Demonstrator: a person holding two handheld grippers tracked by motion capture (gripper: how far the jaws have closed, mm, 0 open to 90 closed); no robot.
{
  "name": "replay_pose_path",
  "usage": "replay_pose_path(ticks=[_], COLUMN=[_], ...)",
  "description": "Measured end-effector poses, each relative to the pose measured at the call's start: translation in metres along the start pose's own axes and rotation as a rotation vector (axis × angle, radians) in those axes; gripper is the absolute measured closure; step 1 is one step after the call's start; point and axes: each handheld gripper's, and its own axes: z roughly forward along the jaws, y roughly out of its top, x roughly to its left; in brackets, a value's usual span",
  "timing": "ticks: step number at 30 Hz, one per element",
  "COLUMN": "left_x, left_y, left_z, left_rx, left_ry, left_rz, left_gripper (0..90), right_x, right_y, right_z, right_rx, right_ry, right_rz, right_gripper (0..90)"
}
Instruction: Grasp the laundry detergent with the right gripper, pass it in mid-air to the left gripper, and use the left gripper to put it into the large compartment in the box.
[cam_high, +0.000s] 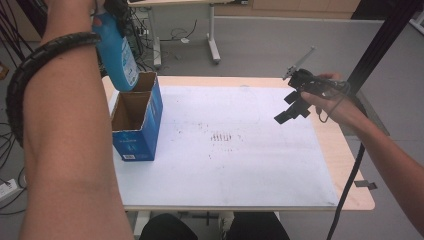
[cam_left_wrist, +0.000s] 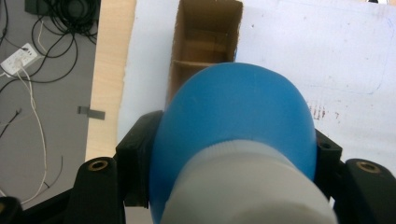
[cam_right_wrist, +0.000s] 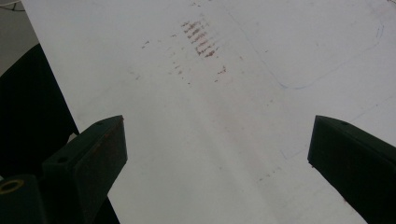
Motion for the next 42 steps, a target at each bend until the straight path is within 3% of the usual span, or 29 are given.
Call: replay_pose_path(ticks=[22,31,42], left_x=[0.012,0.017,0.021], left_y=[0.0,-0.003,-0.011], left_z=[0.031,0.055,0.099], left_rx=[0.019,0.042,0.07], left_ry=[0.007,0.005,0.01], left_rz=[-0.018,-0.011,0.012], left_gripper=[35.9,35.9,35.8], right_x=[-0.001,-0.004,-0.002], right_y=[-0.003,-0.006,-0.005], right_z=[0.007,0.008,0.01], right_rx=[0.009,0.007,0.009], right_ry=[-0.006,-0.007,-0.007], right_rz=[-0.001,0.009,0.005], right_gripper=[4.8,4.9,4.9])
